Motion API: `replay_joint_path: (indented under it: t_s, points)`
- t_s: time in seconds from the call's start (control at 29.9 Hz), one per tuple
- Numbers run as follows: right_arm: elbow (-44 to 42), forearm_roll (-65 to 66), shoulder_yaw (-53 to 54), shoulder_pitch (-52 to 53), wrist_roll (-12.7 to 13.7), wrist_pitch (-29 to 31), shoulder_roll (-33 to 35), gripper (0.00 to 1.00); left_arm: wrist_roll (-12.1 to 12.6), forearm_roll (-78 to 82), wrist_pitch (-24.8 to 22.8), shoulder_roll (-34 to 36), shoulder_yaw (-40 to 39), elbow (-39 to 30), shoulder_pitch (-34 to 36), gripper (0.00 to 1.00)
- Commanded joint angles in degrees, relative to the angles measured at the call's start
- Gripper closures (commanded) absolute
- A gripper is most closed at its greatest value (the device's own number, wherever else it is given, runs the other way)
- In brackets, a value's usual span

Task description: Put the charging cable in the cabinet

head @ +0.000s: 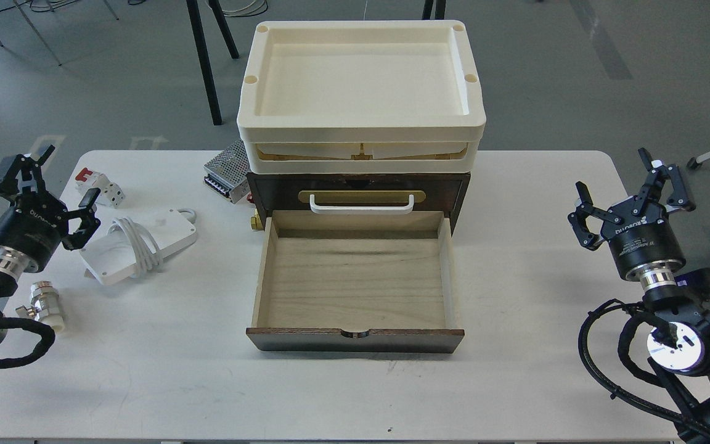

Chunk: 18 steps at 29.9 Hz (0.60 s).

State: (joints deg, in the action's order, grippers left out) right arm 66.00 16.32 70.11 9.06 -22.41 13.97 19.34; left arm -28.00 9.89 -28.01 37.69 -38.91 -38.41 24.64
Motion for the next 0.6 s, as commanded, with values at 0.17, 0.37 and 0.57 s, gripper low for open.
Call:
replay_joint_path:
  t_s: [0.17, 0.37, 0.57]
  points:
    - [-0.1, 0.0, 0.1, 0.0, 0.0, 0.1, 0.0, 0.00, 0.0, 27.1, 0.0, 10.9, 0.1, -0.7, 8.0, 0.01]
    - [0.0, 0.0, 0.1, 0.0, 0.0, 0.1, 0.0, 0.01, 0.0, 53.2, 0.0, 16.7, 0.1, -4.1, 13.3, 0.03]
    - [0.0, 0.0, 0.2, 0.0, 0.0, 0.2, 0.0, 0.01, 0.0, 74.9, 2.7, 21.6, 0.2, -13.0, 14.6, 0.04]
